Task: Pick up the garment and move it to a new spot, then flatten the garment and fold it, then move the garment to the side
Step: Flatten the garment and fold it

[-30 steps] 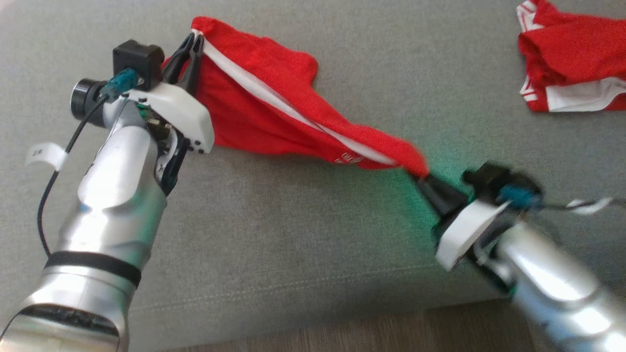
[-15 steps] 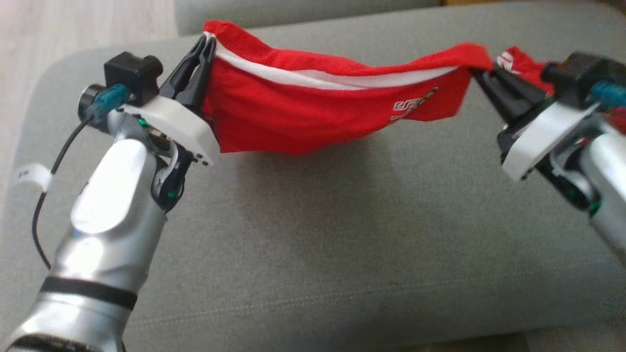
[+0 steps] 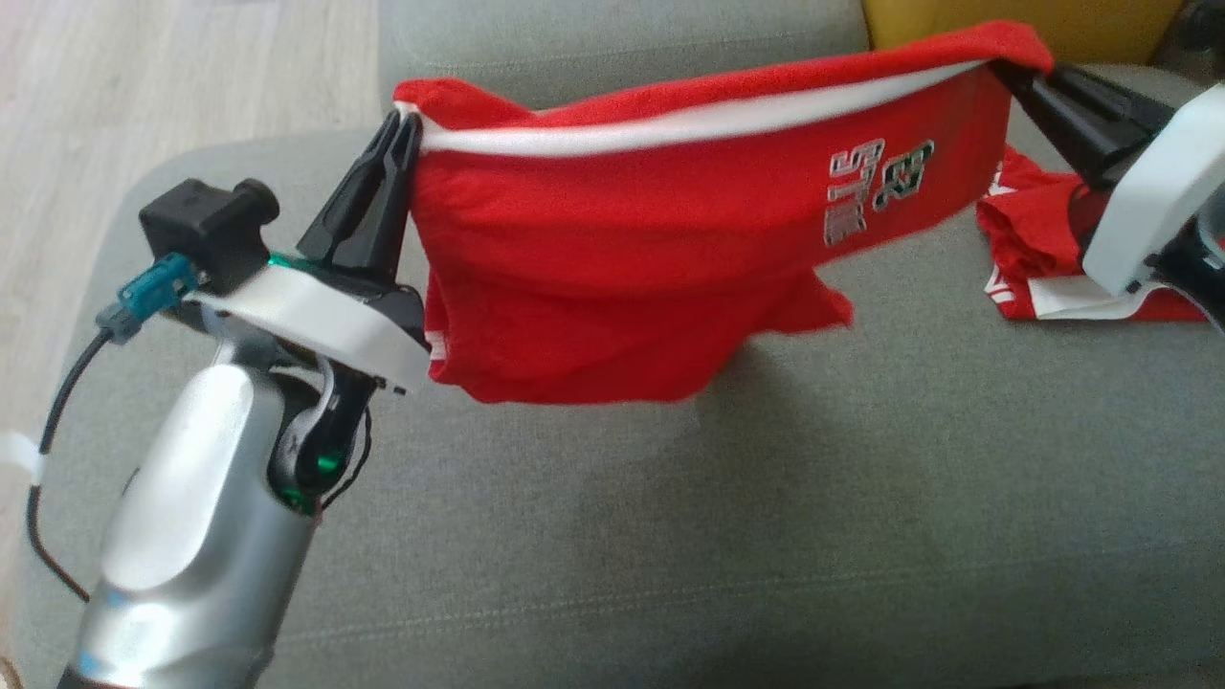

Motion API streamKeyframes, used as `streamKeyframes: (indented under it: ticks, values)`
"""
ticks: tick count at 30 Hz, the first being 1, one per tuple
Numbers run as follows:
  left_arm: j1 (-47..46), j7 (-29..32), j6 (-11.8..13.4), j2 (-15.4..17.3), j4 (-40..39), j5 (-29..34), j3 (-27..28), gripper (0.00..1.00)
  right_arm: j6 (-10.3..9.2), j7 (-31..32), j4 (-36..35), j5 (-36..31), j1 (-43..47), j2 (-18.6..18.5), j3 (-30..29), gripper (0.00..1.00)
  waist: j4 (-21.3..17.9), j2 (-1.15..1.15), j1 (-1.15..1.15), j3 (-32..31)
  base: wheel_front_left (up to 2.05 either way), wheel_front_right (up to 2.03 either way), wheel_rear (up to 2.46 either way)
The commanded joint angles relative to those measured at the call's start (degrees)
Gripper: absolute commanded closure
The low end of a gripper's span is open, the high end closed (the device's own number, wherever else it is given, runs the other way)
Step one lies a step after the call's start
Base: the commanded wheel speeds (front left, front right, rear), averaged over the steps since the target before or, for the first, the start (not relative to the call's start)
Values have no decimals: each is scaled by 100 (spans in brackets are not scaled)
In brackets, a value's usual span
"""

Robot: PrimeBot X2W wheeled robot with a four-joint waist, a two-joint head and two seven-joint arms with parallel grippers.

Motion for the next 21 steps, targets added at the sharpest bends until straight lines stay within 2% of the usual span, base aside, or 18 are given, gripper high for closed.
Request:
streamKeyframes:
  ticks: [1, 3, 6, 10, 11, 13, 17, 21]
  values:
    - [-288, 179, 73, 252, -345, -32, 278, 100, -2, 255, -274, 90, 28, -148, -180, 100, -15, 0, 0, 117, 0, 0, 0]
    - [-391, 429, 133, 322, -476, -10, 260, 100, -2, 519, -400, 70, -108, -122, -341, 100, -37, 0, 0, 313, 0, 0, 0]
    - [-782, 845, 142, 298, -448, -196, 311, 100, -2, 882, -402, 225, -480, 182, -569, 100, -72, 0, 0, 739, 0, 0, 0]
    - [-1901, 1267, 73, 360, -98, -191, 370, 100, -2, 1211, -106, 136, -1469, 615, -709, 100, -114, 0, 0, 1600, 0, 0, 0]
    - [-1901, 1267, 73, 360, -98, -191, 370, 100, -2, 1211, -106, 136, -1469, 615, -709, 100, -114, 0, 0, 1600, 0, 0, 0]
    - [-2622, 1368, 33, 328, 195, -184, 424, 100, -2, 1181, 173, -85, -2116, 834, -745, 100, -113, 0, 0, 2086, 0, 0, 0]
    - [-4122, 1179, 37, 236, 966, -7, 551, 100, -2, 575, 937, -740, -3469, 1336, -799, 100, -84, 0, 0, 2896, 0, 0, 0]
    - [-5315, 439, 68, 141, 1783, 252, 664, 100, -2, -695, 1845, -1577, -4554, 1811, -982, 100, -31, 0, 0, 3362, 0, 0, 0]
